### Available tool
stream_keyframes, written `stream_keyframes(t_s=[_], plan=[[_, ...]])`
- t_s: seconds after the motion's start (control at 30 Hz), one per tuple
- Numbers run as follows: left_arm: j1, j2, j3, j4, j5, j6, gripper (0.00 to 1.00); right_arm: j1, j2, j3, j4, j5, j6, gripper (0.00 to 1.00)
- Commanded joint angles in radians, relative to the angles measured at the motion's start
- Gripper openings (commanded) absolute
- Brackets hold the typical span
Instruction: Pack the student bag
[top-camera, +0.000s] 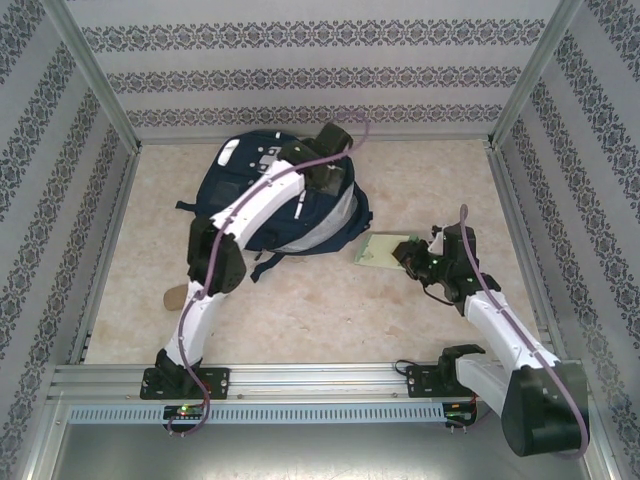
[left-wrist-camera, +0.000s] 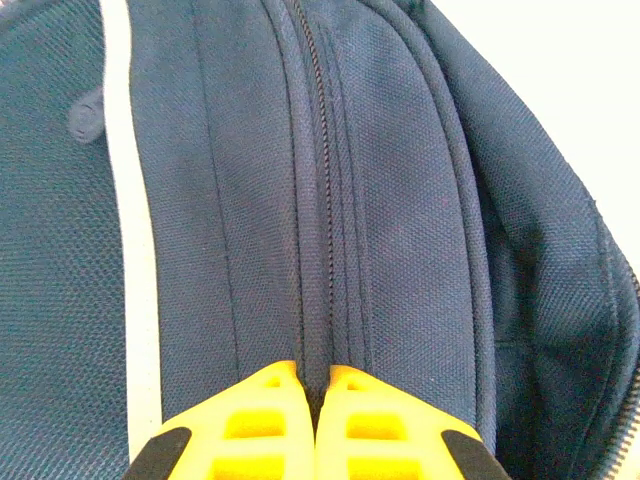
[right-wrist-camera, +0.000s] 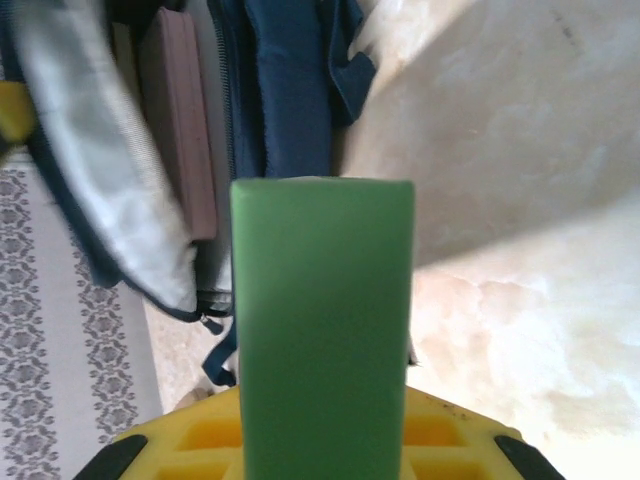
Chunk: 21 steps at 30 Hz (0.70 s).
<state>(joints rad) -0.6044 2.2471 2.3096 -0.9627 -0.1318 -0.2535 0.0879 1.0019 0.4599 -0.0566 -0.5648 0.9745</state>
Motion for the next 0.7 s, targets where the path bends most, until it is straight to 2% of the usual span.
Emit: stream_keyframes(t_s=[0.0,0.13,0.23,0.5,0.67], plan=[[0.013,-0.132,-0.012,0.033,0.121,0.004,0.00,0.016,0.047,0.057,0.228,-0.077,0.074,0.00],[0.087,-0.214,-0.085,0.102,0.335,-0.065,0.00,0.055,0.130,0.115,0.346,-0.084,0.115,0.00],[0.124,-0.251,-0.111,0.142,0.449,-0.087,0.00,0.082,0.214,0.158,0.417,-0.082,0.139,0.00],[0.171,-0.288,-0.111,0.181,0.612,-0.136,0.00,0.187,0.446,0.310,0.538,0.003,0.169,0.00],[0.205,-0.300,-0.105,0.226,0.709,-0.198,0.00,0.245,0.654,0.446,0.643,0.024,0.223,0.00]])
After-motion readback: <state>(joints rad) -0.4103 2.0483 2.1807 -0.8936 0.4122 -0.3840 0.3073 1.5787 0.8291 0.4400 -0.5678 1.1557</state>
